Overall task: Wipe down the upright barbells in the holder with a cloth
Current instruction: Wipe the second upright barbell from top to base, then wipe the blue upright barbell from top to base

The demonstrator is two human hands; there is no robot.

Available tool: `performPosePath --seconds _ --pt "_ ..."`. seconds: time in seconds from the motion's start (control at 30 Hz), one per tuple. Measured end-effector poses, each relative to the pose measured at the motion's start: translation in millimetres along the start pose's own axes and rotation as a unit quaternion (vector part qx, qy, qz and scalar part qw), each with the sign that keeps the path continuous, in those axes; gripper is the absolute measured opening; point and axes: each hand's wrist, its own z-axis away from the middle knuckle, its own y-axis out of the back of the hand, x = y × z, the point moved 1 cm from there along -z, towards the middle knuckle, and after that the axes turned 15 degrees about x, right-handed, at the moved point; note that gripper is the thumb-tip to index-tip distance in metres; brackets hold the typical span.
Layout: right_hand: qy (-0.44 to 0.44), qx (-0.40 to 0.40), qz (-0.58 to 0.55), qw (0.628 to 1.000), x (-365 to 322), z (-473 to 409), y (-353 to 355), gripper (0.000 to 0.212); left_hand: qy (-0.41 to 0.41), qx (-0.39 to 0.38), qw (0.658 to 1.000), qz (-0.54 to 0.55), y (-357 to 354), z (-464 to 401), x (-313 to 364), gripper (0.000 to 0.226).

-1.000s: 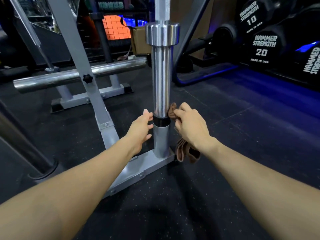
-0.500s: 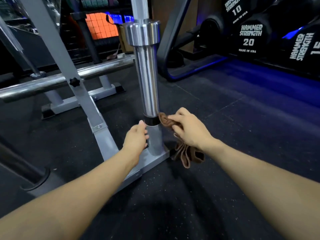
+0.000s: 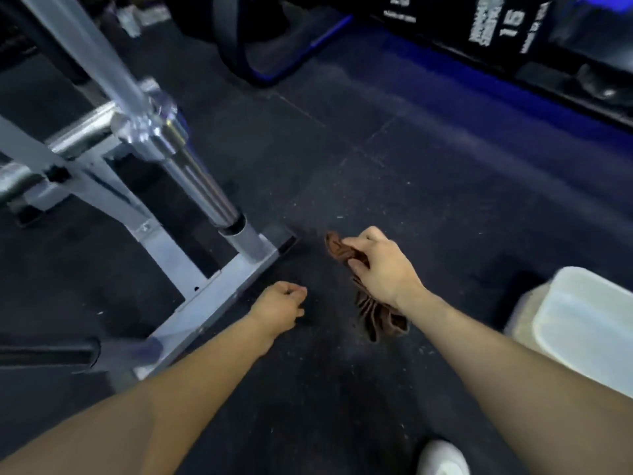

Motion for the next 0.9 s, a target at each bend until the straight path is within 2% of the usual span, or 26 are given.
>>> performPosePath --seconds 0.13,0.27,0.33,0.53,0.6,0.7,0.83,0.9 --pt "-0.032 -0.011 0.016 0.999 -34 4 98 0.041 -0.021 -0.017 0.999 -0.03 10 75 73 0.027" --pt "-0.03 -0.001 0.028 0.999 -81 -8 211 0.042 -0.06 -0.008 0.998 -0.032 32 156 176 0.014" --pt "-0.023 0.009 0.031 0.999 -105 -20 268 0.041 -0.079 0.0 0.996 -0.031 44 192 234 0.014" --pt "0.014 0.067 0.057 0.996 -173 -74 419 0.038 -0.123 0.019 0.99 0.061 83 277 390 0.025" --pt "0.025 0.091 0.054 0.994 -193 -93 455 0.038 -0.129 0.019 0.988 0.085 99 298 428 0.021" --pt "0.034 0.093 0.062 0.993 -220 -120 493 0.039 -0.139 0.029 0.984 0.11 127 317 471 0.026" --pt "0.057 0.086 0.069 0.992 -256 -168 528 0.04 -0.167 0.046 0.979 0.111 162 309 525 0.013" --pt "0.082 0.085 0.077 0.99 -277 -201 542 0.039 -0.173 0.056 0.977 0.112 179 294 556 0.018"
